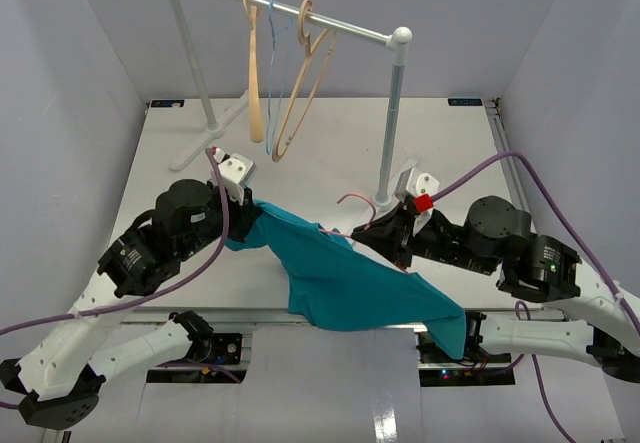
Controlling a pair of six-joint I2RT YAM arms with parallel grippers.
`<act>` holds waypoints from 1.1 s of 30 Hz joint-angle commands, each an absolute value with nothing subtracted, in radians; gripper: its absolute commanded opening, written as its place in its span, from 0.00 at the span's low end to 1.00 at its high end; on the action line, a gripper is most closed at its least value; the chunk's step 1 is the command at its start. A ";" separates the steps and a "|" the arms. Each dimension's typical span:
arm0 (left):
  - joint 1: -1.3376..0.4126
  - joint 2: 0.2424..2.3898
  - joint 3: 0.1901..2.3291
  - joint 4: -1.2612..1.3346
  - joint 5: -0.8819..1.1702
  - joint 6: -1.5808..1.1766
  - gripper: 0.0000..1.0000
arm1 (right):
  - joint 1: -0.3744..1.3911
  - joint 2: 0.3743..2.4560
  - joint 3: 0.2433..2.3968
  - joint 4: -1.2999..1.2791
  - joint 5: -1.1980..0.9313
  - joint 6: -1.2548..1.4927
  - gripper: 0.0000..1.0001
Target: Place the t-shirt on the hanger
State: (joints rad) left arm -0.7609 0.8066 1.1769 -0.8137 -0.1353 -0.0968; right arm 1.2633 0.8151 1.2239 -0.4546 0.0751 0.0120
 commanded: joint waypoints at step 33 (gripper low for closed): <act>-0.756 0.817 1.244 -0.745 0.597 0.258 0.70 | 1.262 0.988 1.338 -0.319 -0.093 -0.039 0.08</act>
State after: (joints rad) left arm -0.7567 0.8369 1.2704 -0.7752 0.5114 0.2035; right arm 1.2633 1.0023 1.3318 -0.4169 -0.0473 -0.0373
